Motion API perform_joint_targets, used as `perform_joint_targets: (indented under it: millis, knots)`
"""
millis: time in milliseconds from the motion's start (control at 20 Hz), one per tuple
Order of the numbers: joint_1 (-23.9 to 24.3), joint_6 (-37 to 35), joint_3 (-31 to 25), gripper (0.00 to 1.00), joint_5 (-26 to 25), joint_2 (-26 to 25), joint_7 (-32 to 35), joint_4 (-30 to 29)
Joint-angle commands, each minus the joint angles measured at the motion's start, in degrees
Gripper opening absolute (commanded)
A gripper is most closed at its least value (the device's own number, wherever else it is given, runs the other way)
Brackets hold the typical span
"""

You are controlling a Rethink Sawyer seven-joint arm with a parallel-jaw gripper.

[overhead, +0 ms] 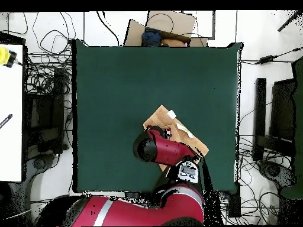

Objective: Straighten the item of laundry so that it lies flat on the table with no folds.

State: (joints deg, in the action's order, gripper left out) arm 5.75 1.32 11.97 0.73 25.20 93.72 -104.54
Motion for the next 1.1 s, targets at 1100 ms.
perform_joint_targets:
  millis: [1100]
  knots:
    - [-5.2,5.2,6.0,1.0,7.7,-10.0,12.6,6.5]
